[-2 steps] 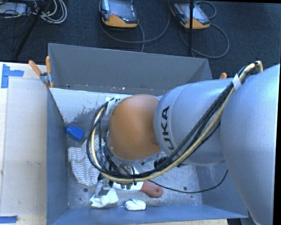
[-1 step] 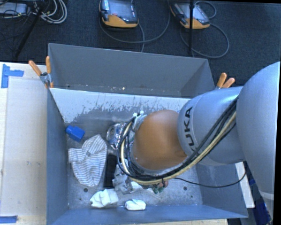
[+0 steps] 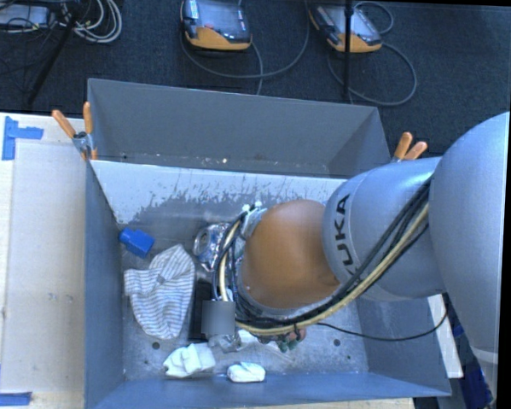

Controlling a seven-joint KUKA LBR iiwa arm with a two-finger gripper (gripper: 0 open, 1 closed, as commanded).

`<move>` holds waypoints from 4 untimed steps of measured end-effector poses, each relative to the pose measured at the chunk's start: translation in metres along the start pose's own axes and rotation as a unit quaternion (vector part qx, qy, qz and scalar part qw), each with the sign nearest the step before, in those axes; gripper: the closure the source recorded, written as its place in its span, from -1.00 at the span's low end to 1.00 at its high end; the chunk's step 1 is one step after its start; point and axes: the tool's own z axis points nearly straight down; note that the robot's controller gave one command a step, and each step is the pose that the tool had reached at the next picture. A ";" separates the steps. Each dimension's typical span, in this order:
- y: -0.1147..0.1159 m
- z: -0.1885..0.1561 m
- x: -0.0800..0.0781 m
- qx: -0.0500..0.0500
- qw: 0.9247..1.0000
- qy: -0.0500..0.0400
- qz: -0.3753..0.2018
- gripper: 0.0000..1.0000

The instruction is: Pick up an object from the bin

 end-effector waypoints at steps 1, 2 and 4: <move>-0.004 -0.030 0.009 0.000 1.000 0.006 0.004 1.00; -0.004 -0.074 0.004 0.001 1.000 0.001 0.006 1.00; -0.004 -0.109 -0.013 0.002 1.000 -0.005 -0.004 1.00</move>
Offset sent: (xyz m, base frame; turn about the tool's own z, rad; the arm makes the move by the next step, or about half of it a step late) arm 0.0041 0.0032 0.0437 0.0149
